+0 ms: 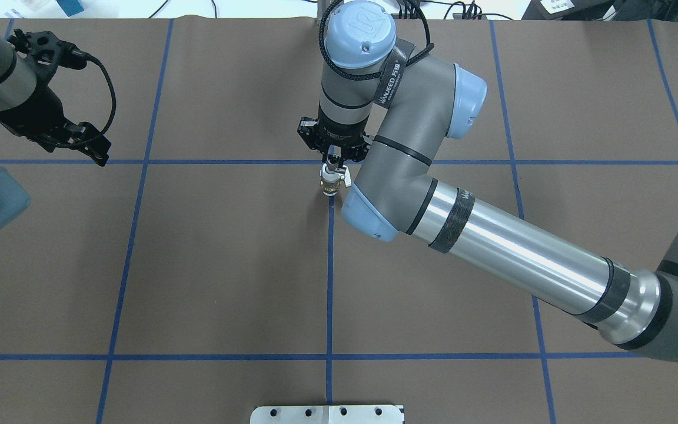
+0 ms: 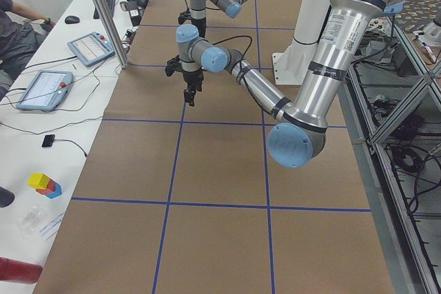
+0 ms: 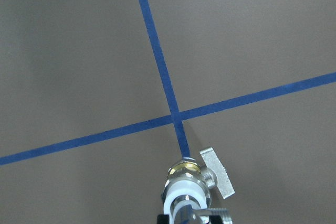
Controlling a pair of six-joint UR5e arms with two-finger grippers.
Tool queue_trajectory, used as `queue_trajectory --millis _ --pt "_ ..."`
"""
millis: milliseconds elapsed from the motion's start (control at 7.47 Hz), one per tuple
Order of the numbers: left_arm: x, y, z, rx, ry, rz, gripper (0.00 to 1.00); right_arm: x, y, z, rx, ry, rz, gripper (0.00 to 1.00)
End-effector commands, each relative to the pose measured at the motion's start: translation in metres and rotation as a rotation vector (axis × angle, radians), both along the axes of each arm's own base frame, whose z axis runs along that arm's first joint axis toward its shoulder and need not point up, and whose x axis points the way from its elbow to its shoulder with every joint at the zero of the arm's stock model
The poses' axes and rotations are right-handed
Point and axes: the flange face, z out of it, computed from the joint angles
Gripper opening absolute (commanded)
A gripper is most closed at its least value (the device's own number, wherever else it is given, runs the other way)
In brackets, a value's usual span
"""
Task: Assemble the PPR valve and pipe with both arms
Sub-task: 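Press the chrome elbow down onto the valve top with the right gripper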
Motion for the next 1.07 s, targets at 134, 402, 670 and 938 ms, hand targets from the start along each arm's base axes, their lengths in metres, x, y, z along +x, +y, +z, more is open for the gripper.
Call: queue_trajectory --millis 134,402,670,938 --pt "0.0002 -0.0003 0.0001 0.0 0.0 0.0 0.99 -0.0035 0.0011 -0.0044 0.008 0.001 0.002 0.0" --pt "0.0004 -0.0005 0.0008 -0.002 -0.001 0.0 0.99 -0.0055 0.0023 -0.0039 0.019 0.008 0.006 0.0" --pt "0.0004 -0.0006 0.0008 -0.002 -0.001 0.0 0.99 -0.0055 0.0023 -0.0039 0.016 0.008 0.008 0.44" --pt "0.0004 -0.0006 0.0008 -0.001 -0.001 0.001 0.99 -0.0068 0.0013 -0.0015 0.012 0.012 0.009 0.58"
